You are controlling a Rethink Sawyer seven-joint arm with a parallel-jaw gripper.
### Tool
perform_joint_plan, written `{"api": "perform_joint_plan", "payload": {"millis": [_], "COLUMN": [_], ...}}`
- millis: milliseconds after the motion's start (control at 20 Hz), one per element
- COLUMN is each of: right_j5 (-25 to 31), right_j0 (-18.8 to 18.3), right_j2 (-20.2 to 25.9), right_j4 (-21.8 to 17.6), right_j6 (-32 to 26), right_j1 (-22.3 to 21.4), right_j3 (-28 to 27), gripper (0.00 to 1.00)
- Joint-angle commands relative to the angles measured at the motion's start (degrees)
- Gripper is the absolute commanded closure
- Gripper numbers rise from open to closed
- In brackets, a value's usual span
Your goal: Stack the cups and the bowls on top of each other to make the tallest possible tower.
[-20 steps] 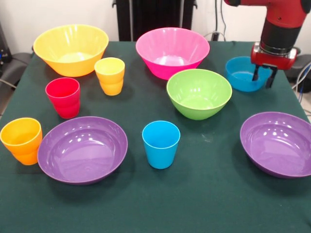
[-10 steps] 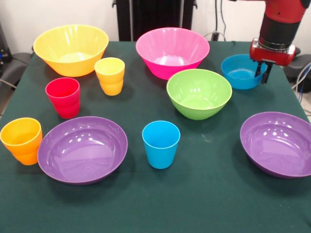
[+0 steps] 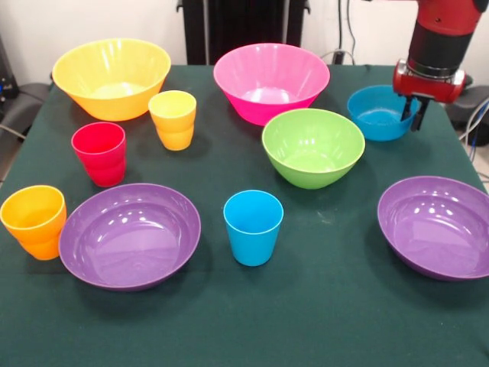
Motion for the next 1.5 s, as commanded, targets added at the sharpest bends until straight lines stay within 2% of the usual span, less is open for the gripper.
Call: {"api": "perform_joint_plan", "payload": {"millis": [50,150,300,550,950,1100,1250,1500], "right_j5": [11.3,14.2,17.4,23.1,31.0,32.7,36.8,38.8], "right_j0": [0.7,1.2,1.4,2.0,2.3,1.9,2.1,1.3], "right_j2": [-0.1,-0.9,-2.0,-4.3,-6.3,-6.8,-7.8,-8.3], "right_j4": [1.4,1.3,1.1,1.0,1.0,0.3,-1.2,-2.4], "right_j6": [8.6,9.0,9.3,10.6,12.1,11.5,10.7,8.7], "right_j1": [-5.6,-7.4,-7.7,-5.7,-4.9,-4.1,-3.1,-1.3], "right_j3": [-0.7,-0.8,-2.3,-7.6,-12.6,-14.5,-18.7,-21.4], "gripper": [1.0,1.0,1.0,1.0,1.0,1.0,1.0,1.0]}}
